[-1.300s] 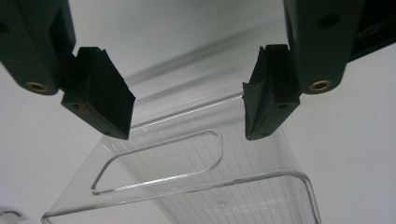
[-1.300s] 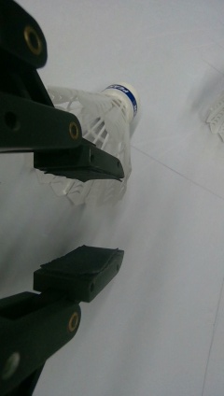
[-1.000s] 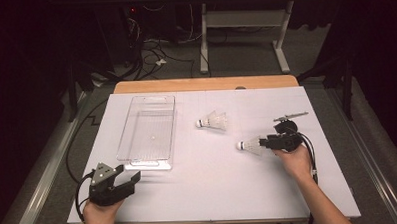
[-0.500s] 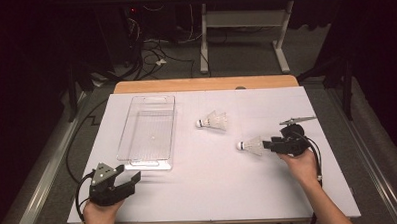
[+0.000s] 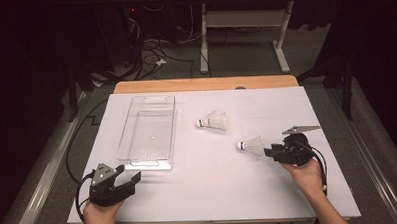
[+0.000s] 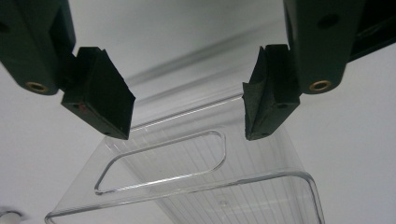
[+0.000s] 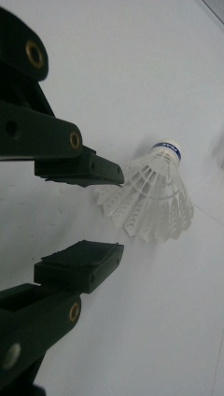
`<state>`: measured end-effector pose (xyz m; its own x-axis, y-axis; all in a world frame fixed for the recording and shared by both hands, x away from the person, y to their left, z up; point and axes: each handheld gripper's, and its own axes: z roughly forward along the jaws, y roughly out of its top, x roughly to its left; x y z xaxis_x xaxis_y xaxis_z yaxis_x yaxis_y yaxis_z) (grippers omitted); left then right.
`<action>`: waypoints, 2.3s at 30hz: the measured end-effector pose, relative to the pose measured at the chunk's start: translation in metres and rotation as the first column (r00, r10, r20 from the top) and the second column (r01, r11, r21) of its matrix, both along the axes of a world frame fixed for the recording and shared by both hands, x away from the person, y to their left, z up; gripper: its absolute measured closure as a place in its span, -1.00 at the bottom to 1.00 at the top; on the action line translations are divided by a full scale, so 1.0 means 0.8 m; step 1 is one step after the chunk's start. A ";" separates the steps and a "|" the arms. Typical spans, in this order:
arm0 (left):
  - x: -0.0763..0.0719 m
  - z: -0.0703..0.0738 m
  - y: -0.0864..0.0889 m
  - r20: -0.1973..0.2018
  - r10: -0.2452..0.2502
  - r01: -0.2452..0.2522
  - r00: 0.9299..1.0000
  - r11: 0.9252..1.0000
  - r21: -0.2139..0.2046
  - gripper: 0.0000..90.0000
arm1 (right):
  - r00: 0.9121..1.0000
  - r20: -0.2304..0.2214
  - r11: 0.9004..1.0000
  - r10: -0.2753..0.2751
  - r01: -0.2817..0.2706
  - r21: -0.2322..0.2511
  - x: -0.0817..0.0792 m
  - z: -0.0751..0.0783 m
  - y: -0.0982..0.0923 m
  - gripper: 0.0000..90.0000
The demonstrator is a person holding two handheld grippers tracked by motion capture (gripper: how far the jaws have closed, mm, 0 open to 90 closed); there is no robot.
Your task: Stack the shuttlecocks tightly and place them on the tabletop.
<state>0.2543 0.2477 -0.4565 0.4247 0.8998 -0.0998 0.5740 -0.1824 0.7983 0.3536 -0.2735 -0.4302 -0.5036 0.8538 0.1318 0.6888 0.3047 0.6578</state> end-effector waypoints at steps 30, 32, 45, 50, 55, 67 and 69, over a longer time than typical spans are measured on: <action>-0.001 0.000 0.000 -0.001 -0.002 0.002 1.000 1.000 0.003 -0.24 | 0.998 -0.023 0.999 0.052 -0.052 -0.007 0.010 -0.004 0.036 0.47; -0.001 0.000 0.000 0.000 -0.001 0.001 1.000 1.000 0.002 -0.24 | 0.998 -0.023 0.998 0.055 -0.055 -0.008 0.011 -0.004 0.037 0.50; -0.001 0.000 0.001 0.001 0.001 -0.001 1.000 1.000 0.002 -0.25 | 0.995 -0.043 0.996 0.086 -0.087 -0.011 0.019 -0.005 0.048 0.82; -0.001 0.000 0.001 0.000 0.003 -0.003 1.000 1.000 0.000 -0.25 | 0.993 -0.041 0.994 0.112 -0.113 -0.011 0.020 -0.006 0.049 0.96; 0.000 0.000 0.001 -0.001 -0.002 0.002 1.000 1.000 0.003 -0.25 | 0.991 -0.038 0.991 0.129 -0.129 -0.018 0.019 -0.005 0.050 1.00; 0.001 0.000 0.000 -0.002 -0.004 0.004 1.000 1.000 0.003 -0.25 | 0.987 -0.030 0.988 0.156 -0.156 -0.013 0.020 0.005 0.052 1.00; 0.001 0.000 0.000 -0.002 -0.004 0.004 1.000 1.000 0.003 -0.24 | 0.988 -0.027 0.988 0.154 -0.155 -0.009 0.021 0.007 0.051 1.00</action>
<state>0.2549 0.2478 -0.4568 0.4277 0.8986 -0.0978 0.5749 -0.1870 0.7966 0.3705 -0.2325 -0.4244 -0.6262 0.7674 0.1377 0.6496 0.4159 0.6364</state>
